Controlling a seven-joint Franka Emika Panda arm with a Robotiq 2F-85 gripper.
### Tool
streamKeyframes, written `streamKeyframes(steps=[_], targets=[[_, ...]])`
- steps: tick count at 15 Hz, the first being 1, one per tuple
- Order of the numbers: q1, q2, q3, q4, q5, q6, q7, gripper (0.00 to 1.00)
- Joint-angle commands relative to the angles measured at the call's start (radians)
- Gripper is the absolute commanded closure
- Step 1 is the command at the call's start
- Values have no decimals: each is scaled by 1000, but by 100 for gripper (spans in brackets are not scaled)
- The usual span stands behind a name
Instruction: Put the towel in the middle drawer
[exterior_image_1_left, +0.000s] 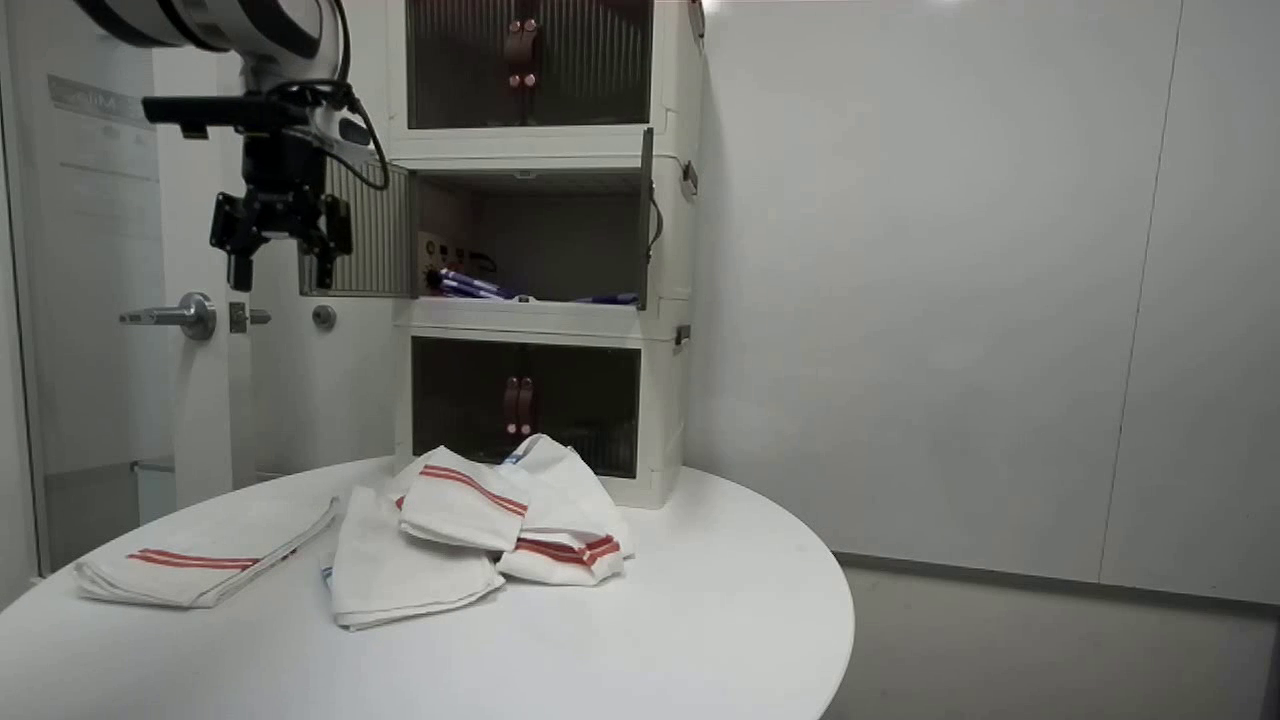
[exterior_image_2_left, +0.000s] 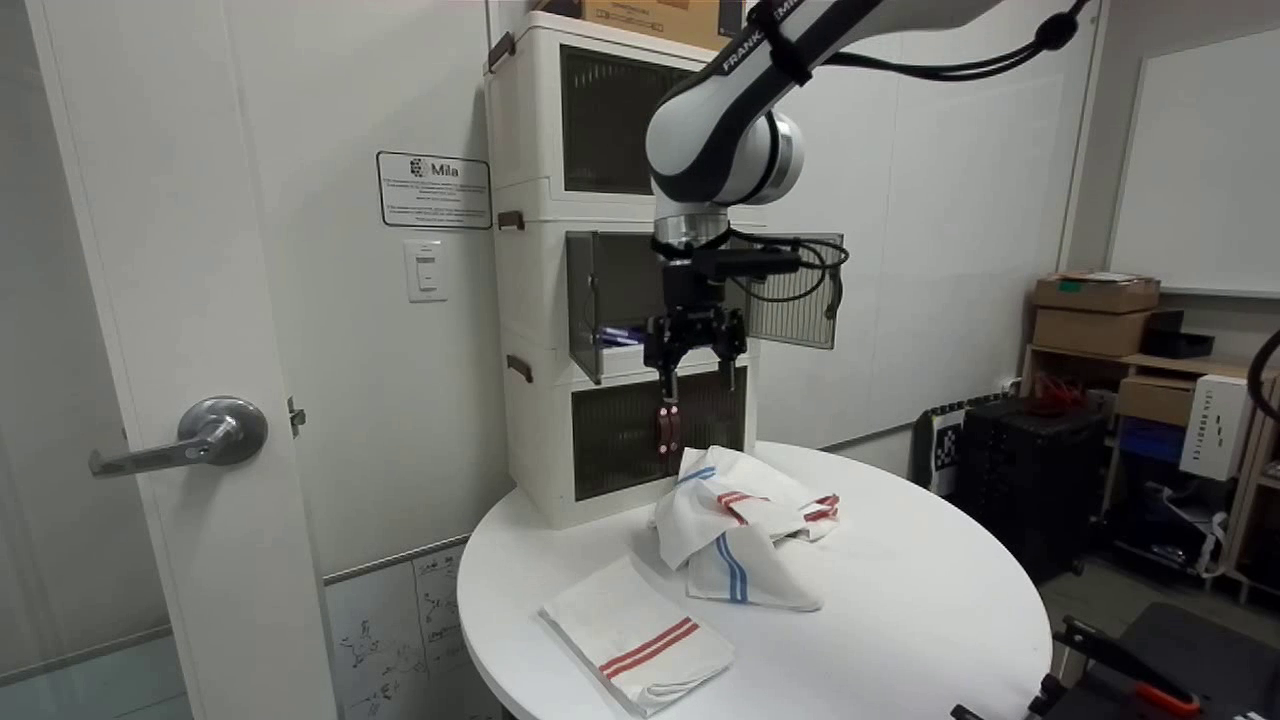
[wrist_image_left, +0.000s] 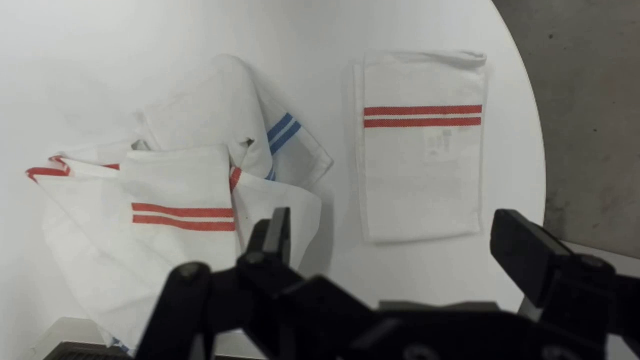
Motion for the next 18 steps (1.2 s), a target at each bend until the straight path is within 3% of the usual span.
streamKeyframes(steps=[1, 9, 18], targets=[[19, 99, 4, 73, 4, 35, 20, 0], [35, 189, 3, 9, 20, 136, 35, 0], [33, 208, -4, 20, 20, 113, 17, 0]])
